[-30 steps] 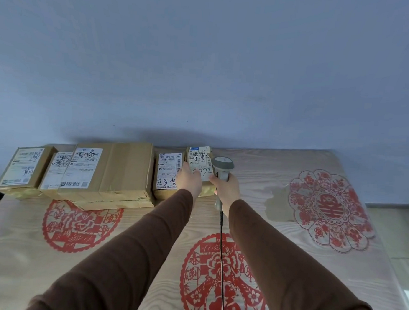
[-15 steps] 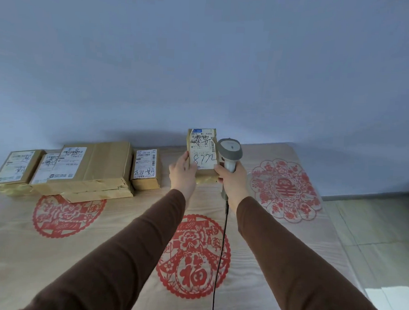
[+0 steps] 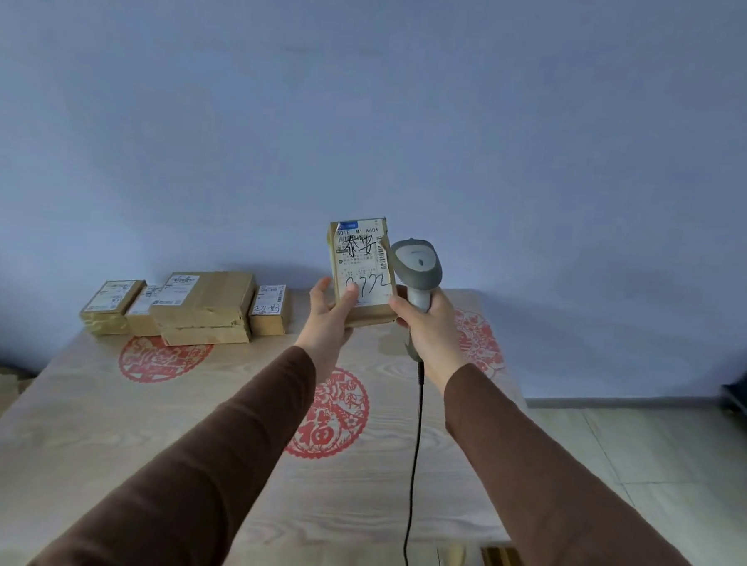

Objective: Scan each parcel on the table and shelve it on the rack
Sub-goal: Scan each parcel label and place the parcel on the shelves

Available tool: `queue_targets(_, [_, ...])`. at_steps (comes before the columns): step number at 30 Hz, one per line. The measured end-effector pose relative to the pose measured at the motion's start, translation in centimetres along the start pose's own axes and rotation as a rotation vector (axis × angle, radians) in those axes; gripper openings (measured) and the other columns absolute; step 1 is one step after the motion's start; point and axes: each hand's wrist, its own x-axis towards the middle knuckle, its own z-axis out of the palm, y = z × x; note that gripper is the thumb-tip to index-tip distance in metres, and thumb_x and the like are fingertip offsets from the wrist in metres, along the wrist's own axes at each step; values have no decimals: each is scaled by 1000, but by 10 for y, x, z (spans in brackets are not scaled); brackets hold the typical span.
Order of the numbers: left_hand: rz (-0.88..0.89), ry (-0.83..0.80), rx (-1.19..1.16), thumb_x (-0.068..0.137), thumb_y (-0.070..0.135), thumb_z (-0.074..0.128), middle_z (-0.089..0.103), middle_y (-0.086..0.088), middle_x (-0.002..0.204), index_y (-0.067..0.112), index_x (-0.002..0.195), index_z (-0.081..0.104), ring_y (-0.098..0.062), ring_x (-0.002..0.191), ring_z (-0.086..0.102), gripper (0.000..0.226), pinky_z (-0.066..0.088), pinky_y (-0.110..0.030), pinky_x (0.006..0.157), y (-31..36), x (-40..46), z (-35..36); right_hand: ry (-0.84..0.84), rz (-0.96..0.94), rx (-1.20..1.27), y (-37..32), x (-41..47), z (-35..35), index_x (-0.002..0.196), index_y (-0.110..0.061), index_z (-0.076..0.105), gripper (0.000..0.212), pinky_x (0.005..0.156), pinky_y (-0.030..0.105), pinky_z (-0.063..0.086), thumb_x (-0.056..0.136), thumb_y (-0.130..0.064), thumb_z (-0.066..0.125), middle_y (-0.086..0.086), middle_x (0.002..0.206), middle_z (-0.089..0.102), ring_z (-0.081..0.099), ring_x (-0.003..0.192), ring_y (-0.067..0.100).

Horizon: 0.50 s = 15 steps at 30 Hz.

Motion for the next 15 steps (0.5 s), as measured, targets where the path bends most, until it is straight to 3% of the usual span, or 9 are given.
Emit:
queue_targets(3, [34, -20, 23, 104, 38, 59, 61, 4, 133, 21, 159, 28, -15, 126, 58, 66, 40, -45, 120, 14, -29, 5, 26, -90, -13, -30, -30, -13, 107, -32, 65, 18, 82, 29, 58, 93, -28, 75, -18, 91, 73, 69, 93, 12])
queue_targets(6, [70, -27, 16, 104, 33, 60, 60, -6, 143, 14, 155, 37, -17, 128, 59, 60, 39, -42, 119, 26, -47, 7, 49, -153, -30, -60, -58, -21, 97, -35, 63, 15, 57, 17, 49, 94, -47, 69, -19, 69, 65, 60, 63, 4])
queue_targets(11, [129, -75, 41, 103, 24, 63, 73, -1, 118, 9, 139, 55, -10, 105, 68, 40, 50, -24, 89, 37, -65, 5, -69, -184, -14, -94, -91, -14, 92, -32, 63, 36, 47, 28, 47, 86, -67, 66, -6, 59, 56, 53, 48, 13])
queue_targets(15, [175, -67, 65, 101, 22, 65, 70, -9, 130, 9, 139, 56, -21, 120, 65, 41, 46, -37, 108, 40, -69, 4, -49, -165, -52, -102, -105, -2, 100, -27, 63, 43, 46, 30, 48, 84, -67, 67, -9, 60, 61, 56, 47, 12])
